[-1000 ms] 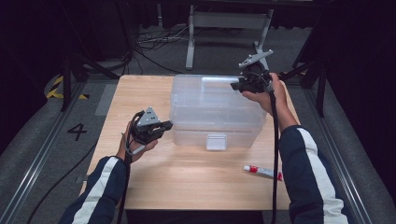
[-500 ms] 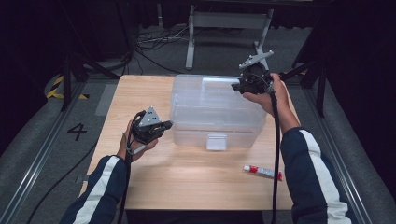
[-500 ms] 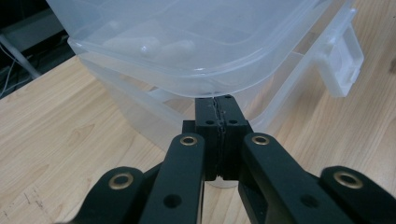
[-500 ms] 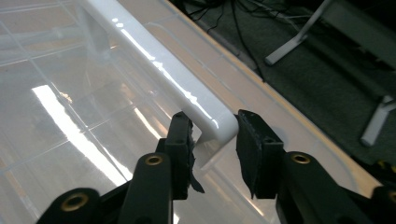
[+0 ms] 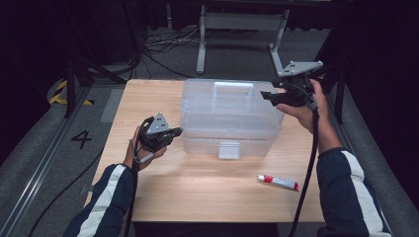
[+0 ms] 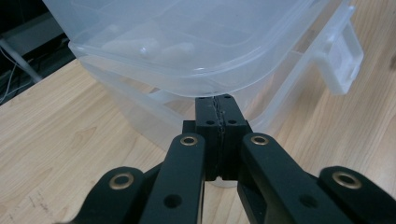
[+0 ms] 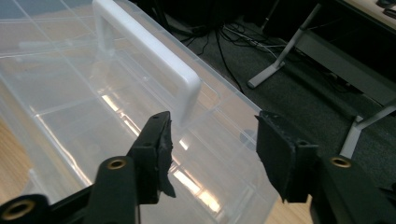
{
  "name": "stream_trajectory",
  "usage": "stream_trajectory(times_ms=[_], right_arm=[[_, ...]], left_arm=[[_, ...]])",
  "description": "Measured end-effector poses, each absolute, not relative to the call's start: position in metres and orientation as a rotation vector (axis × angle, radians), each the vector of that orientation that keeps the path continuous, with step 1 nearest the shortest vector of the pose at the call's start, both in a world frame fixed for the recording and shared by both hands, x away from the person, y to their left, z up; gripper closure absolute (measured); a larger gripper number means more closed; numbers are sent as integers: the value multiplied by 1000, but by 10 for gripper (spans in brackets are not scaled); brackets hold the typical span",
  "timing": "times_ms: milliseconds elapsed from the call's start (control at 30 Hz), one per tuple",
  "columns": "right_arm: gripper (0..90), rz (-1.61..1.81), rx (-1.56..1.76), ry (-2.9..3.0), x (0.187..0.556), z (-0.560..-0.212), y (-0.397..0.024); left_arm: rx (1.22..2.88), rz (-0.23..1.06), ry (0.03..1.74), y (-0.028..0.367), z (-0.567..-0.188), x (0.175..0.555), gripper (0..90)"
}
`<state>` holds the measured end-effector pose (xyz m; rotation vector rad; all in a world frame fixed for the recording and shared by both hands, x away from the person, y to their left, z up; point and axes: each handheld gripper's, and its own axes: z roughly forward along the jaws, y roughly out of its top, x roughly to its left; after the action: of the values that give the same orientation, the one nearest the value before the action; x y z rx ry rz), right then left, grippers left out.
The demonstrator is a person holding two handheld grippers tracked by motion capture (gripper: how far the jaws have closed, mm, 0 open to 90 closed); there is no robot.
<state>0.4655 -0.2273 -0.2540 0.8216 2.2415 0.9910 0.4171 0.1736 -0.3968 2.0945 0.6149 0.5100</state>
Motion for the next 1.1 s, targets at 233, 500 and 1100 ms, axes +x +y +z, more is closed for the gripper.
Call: stream_trajectory(times_ms=[233, 500, 1100], right_arm=[[354, 1031, 826, 2167, 433, -264, -262], [375, 1027, 816, 2119, 411, -299, -296], [397, 969, 817, 2190, 417, -365, -301]], left_arm=[[2109, 534, 604, 172, -395, 417, 896], [2084, 522, 611, 173, -391, 418, 891], [2059, 533, 600, 168, -383, 422, 885]])
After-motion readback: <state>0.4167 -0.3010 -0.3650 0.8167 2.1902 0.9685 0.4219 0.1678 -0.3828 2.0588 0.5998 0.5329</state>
